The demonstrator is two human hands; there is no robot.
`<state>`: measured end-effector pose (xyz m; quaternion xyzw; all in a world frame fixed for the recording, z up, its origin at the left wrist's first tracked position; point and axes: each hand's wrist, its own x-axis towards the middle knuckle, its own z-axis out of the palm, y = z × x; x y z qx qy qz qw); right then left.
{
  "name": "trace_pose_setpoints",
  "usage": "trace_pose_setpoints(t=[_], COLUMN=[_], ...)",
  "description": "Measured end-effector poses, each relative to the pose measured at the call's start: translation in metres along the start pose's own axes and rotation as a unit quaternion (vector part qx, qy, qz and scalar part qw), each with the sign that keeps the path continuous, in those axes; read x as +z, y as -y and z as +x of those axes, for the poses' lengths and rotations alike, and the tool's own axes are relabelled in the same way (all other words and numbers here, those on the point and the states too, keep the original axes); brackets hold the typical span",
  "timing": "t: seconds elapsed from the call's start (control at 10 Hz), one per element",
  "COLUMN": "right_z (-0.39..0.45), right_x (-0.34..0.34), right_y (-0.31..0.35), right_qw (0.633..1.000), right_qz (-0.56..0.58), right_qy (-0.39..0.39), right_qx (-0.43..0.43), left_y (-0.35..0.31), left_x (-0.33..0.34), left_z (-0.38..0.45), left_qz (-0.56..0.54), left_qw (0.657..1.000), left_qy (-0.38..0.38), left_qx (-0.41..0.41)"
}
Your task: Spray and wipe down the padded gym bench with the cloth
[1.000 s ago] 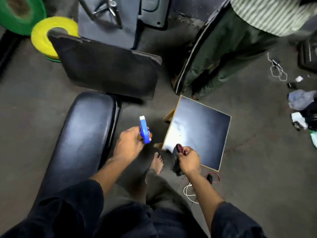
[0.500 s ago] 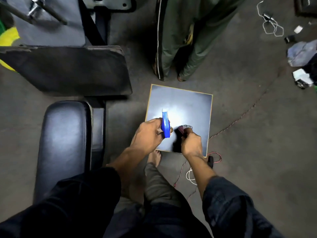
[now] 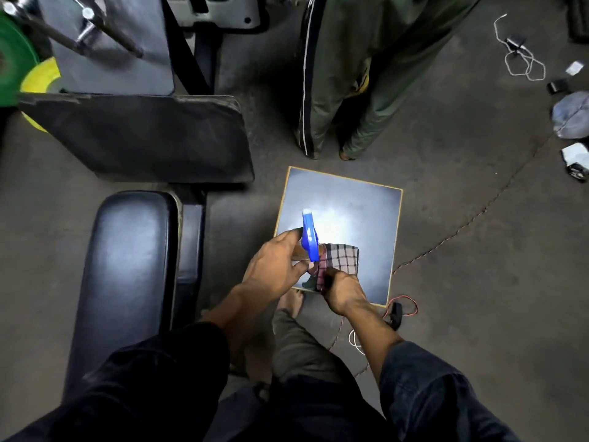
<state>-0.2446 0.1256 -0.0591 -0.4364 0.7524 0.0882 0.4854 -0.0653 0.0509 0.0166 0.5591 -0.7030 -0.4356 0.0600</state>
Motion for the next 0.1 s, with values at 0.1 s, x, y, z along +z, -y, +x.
trace_pose_setpoints(t=[0.1], right_z=[0.0048], right_x=[0.0041], right_y=[0.0007], right_qw=[1.0], right_qz=[-0.01], right_qy=[-0.01], right_qx=[-0.01], left_y=[0.0052], left_x=[0.0066], left_z=[-0.0061], left_qz=[-0.014], left_qw=[1.0], left_qy=[-0.011], left_qx=[-0.019])
